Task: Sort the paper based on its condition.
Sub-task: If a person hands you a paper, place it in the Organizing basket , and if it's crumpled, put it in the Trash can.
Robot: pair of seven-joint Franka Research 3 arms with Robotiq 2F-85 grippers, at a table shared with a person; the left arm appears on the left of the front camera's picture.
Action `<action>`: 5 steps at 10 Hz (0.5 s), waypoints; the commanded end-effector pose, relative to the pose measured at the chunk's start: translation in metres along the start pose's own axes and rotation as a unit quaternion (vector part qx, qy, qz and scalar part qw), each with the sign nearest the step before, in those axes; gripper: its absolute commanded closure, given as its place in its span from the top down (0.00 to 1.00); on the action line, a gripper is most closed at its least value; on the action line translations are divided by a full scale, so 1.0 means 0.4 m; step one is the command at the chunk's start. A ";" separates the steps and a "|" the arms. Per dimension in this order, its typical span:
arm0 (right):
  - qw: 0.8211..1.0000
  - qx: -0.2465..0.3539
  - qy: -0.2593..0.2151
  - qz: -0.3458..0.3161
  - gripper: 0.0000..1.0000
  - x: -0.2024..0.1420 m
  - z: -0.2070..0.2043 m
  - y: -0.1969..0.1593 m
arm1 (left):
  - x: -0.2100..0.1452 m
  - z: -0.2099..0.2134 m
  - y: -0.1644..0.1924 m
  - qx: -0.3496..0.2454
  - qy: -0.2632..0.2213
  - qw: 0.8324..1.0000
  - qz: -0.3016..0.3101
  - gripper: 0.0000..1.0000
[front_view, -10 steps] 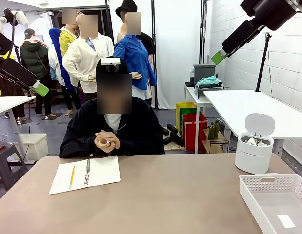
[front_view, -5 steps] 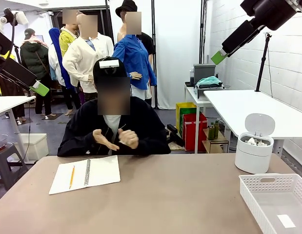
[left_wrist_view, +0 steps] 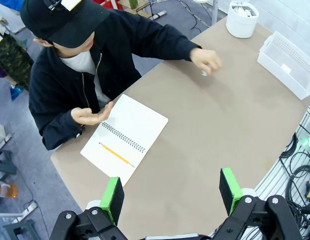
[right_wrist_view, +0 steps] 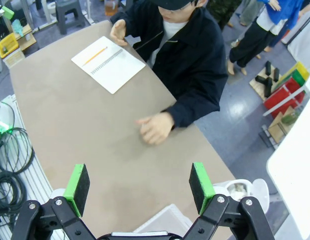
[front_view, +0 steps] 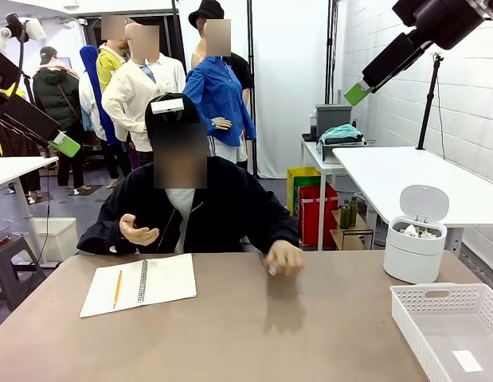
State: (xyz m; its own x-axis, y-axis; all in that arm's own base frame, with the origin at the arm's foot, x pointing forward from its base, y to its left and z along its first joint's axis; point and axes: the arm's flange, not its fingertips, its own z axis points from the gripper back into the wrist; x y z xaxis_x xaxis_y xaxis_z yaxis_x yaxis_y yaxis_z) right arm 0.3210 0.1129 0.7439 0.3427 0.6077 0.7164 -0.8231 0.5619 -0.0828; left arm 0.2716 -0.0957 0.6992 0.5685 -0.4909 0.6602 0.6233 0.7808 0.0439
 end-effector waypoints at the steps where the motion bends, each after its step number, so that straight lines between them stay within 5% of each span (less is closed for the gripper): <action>1: 1.000 0.003 0.004 0.000 1.00 -0.002 -0.001 0.001 | 0.000 0.000 0.002 0.001 0.000 1.000 0.001 1.00; 5: 1.000 0.003 0.004 0.000 1.00 -0.002 -0.001 0.001 | 0.000 0.000 0.002 0.001 0.000 1.000 0.001 1.00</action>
State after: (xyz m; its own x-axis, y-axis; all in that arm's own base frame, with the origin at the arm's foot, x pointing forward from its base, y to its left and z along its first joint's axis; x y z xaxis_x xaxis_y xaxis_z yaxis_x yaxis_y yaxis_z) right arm 0.3210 0.1129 0.7439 0.3427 0.6077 0.7164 -0.8231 0.5619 -0.0828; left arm 0.2716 -0.0957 0.6992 0.5685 -0.4909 0.6602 0.6233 0.7808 0.0439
